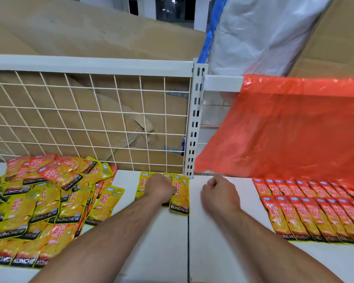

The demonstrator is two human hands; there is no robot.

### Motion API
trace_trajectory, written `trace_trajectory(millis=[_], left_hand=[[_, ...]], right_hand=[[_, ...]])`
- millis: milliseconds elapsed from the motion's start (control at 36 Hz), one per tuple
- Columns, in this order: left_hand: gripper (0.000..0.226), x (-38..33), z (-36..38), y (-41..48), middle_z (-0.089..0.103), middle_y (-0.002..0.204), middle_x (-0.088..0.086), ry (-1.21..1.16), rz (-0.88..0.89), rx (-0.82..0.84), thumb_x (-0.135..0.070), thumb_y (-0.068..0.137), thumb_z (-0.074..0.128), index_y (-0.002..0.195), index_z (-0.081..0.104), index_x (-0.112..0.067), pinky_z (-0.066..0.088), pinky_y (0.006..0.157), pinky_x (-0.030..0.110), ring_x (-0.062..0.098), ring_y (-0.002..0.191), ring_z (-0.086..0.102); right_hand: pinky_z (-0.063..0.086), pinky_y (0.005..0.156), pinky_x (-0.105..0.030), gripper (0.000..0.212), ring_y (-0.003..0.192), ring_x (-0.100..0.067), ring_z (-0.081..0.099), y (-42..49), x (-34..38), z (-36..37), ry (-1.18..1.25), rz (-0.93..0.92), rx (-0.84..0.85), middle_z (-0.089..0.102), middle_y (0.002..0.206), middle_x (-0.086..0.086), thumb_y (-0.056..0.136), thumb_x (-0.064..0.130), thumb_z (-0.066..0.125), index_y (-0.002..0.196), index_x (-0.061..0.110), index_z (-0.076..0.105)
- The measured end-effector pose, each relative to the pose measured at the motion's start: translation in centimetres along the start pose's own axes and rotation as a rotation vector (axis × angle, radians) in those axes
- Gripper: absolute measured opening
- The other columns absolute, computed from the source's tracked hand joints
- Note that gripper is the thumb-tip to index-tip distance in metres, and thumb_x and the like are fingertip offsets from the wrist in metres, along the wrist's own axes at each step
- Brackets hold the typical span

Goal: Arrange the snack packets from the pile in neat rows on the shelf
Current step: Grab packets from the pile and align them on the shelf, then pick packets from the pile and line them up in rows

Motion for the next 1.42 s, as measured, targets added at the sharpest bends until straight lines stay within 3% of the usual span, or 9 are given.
trace_trajectory(millis=[250, 528, 694, 806, 917, 1000, 1250, 1333, 1417], left_hand=[[0.026, -2.1, 1.1, 1.2, 0.055, 0.062, -0.002, 0.257, 0.073, -0.068, -0.020, 0.075, 0.072, 0.060, 0.052, -0.014, 0.033, 0.046, 0.026, 0.020, 0.065, 0.054], [0.013, -2.6, 1.7, 1.0, 0.068, 0.092, 0.011, 0.375, 0.130, -0.111, -0.011, 0.079, 0.062, 0.073, 0.051, -0.013, 0.040, 0.061, 0.028, 0.028, 0.087, 0.064], [0.017, -2.7, 1.5, 0.2, 0.066, 0.100, 0.006, 0.403, 0.184, -0.117, -0.024, 0.082, 0.062, 0.093, 0.055, -0.013, 0.040, 0.065, 0.029, 0.027, 0.094, 0.062], [0.028, -2.7, -0.3, -1.4, 0.060, 0.106, 0.005, 0.420, 0.249, -0.203, -0.033, 0.084, 0.059, 0.105, 0.057, -0.015, 0.041, 0.070, 0.031, 0.028, 0.101, 0.059], [0.033, -1.3, -3.1, -3.4, 0.057, 0.111, 0.006, 0.591, 0.332, -0.332, -0.040, 0.084, 0.056, 0.109, 0.058, -0.018, 0.045, 0.083, 0.036, 0.028, 0.108, 0.052], [0.038, 1.0, -5.2, -4.9, 0.059, 0.113, 0.005, 0.693, 0.347, -0.386, -0.044, 0.087, 0.050, 0.116, 0.058, -0.020, 0.044, 0.087, 0.037, 0.026, 0.110, 0.051], [0.033, 9.0, -12.8, -8.2, 0.064, 0.105, 0.007, 0.708, 0.222, -0.425, -0.037, 0.082, 0.053, 0.106, 0.063, -0.016, 0.048, 0.080, 0.038, 0.031, 0.102, 0.058], [0.028, 10.9, -15.2, -8.0, 0.065, 0.089, 0.010, 0.686, 0.200, -0.422, -0.032, 0.073, 0.057, 0.092, 0.067, -0.014, 0.049, 0.070, 0.039, 0.035, 0.087, 0.061], [0.027, 12.1, -17.3, -7.9, 0.064, 0.096, 0.008, 0.690, 0.208, -0.443, -0.033, 0.081, 0.056, 0.097, 0.066, -0.014, 0.048, 0.075, 0.039, 0.032, 0.094, 0.059]], right_hand=[[0.050, 0.073, -0.032, 0.004, 0.082, -0.022, 0.061, 1.3, -1.2, -0.7, 0.020, 0.003, 0.010, 0.066, 0.085, 0.006, 0.081, 0.026, 0.056, 0.080, 0.022, 0.056], [0.048, 0.072, -0.031, 0.005, 0.082, -0.022, 0.060, 1.8, -1.1, -0.3, 0.030, -0.031, 0.039, 0.067, 0.085, 0.005, 0.082, 0.026, 0.057, 0.079, 0.022, 0.056], [0.047, 0.069, -0.030, 0.005, 0.081, -0.020, 0.059, 1.2, 0.1, -0.3, -0.010, -0.100, 0.047, 0.066, 0.086, 0.006, 0.083, 0.027, 0.055, 0.080, 0.023, 0.056], [0.043, 0.069, -0.031, 0.005, 0.090, -0.022, 0.059, 0.4, 2.5, 0.2, -0.084, -0.227, 0.065, 0.064, 0.093, 0.005, 0.085, 0.029, 0.055, 0.087, 0.025, 0.057], [0.046, 0.084, -0.032, 0.028, 0.112, -0.021, 0.055, -1.3, 6.2, 2.1, -0.140, -0.399, 0.115, 0.063, 0.114, 0.002, 0.089, 0.034, 0.056, 0.113, 0.024, 0.066], [0.048, 0.087, -0.035, 0.028, 0.113, -0.024, 0.053, -3.3, 9.0, 4.5, -0.159, -0.503, 0.177, 0.062, 0.113, -0.001, 0.088, 0.033, 0.055, 0.110, 0.021, 0.066], [0.044, 0.095, -0.032, 0.033, 0.119, -0.023, 0.053, -9.4, 16.1, 10.9, -0.088, -0.642, 0.324, 0.062, 0.121, -0.001, 0.086, 0.028, 0.058, 0.118, 0.019, 0.065], [0.045, 0.088, -0.032, 0.030, 0.115, -0.022, 0.054, -10.6, 17.8, 12.8, -0.151, -0.647, 0.354, 0.061, 0.116, -0.002, 0.089, 0.030, 0.055, 0.116, 0.021, 0.064], [0.045, 0.084, -0.034, 0.027, 0.110, -0.025, 0.057, -11.5, 19.5, 14.3, -0.192, -0.630, 0.334, 0.061, 0.111, -0.005, 0.090, 0.032, 0.052, 0.111, 0.019, 0.063]])
Point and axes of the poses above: each hand's wrist, its own y-axis towards the middle knuckle, its own z-axis out of the palm, x = y × z, the point moved 9 cm from there along y, towards the middle knuckle
